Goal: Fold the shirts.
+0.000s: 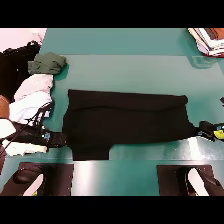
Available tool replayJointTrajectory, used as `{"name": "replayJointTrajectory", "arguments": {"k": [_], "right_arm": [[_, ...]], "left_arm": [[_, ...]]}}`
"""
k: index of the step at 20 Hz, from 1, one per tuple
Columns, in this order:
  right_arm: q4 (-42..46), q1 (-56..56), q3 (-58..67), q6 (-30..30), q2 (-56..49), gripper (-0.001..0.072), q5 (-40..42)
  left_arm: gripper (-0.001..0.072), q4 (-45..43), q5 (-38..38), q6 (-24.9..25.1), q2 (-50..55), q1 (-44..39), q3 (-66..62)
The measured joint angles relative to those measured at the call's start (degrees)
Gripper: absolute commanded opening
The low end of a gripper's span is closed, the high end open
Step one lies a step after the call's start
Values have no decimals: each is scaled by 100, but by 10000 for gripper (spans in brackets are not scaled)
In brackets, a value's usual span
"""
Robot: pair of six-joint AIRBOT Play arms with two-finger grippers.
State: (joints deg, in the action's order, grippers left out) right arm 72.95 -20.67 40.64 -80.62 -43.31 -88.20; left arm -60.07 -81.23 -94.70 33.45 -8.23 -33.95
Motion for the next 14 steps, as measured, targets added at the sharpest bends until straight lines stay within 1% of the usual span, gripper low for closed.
{"name": "replayJointTrajectory", "arguments": {"k": [3,6,10,14], "right_arm": [[31,15,181,-52,247,14,-120],[24,107,560,-81,-83,14,-79],[15,597,1364,-90,-1130,14,304],[11,1128,2302,-94,-2398,14,629]], "left_arm": [[25,-20,46,-44,20,0,-348],[25,-164,595,181,627,0,-861],[25,-433,1392,378,1943,0,-1749],[25,-608,1843,442,3211,127,-2540]]}}
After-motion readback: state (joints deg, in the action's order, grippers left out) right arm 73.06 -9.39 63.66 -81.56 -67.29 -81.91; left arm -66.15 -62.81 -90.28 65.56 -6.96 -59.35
